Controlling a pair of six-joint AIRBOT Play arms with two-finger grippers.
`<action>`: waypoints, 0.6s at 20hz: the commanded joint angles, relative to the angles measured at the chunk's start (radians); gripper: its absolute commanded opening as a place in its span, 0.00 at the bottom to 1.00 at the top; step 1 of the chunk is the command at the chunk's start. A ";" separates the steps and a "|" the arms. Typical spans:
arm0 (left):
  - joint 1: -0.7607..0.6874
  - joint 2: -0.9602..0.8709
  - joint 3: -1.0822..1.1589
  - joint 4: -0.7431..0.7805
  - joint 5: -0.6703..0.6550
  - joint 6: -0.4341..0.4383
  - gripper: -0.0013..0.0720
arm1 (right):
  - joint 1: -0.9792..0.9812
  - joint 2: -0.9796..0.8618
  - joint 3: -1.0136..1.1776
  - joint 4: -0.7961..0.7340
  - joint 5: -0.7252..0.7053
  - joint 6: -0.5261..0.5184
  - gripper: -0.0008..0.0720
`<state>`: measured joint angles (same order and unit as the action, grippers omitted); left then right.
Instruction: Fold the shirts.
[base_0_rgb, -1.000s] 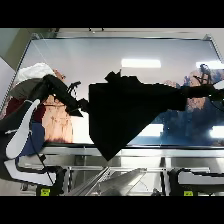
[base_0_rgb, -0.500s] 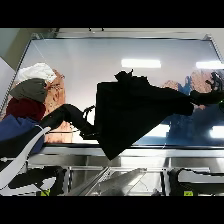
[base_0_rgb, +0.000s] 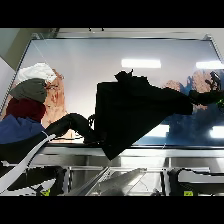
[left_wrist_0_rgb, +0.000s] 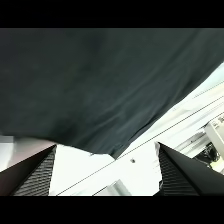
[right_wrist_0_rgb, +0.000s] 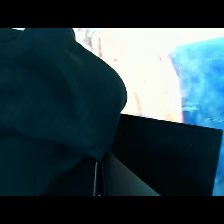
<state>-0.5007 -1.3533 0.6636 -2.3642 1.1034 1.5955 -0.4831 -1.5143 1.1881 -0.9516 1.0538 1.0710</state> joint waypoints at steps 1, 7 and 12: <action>-0.047 -0.001 -0.005 0.006 -0.125 -0.009 0.97 | 0.001 -0.001 0.000 0.007 -0.002 -0.001 0.03; -0.114 -0.072 0.034 -0.020 -0.180 0.021 0.04 | 0.000 -0.001 0.000 0.006 0.002 -0.001 0.03; -0.037 -0.045 0.196 0.069 -0.069 0.087 0.04 | -0.003 0.005 0.000 0.005 0.038 -0.001 0.03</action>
<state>-0.5835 -1.4158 0.7853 -2.3547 0.9627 1.6554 -0.4839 -1.5135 1.1881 -0.9455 1.0718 1.0702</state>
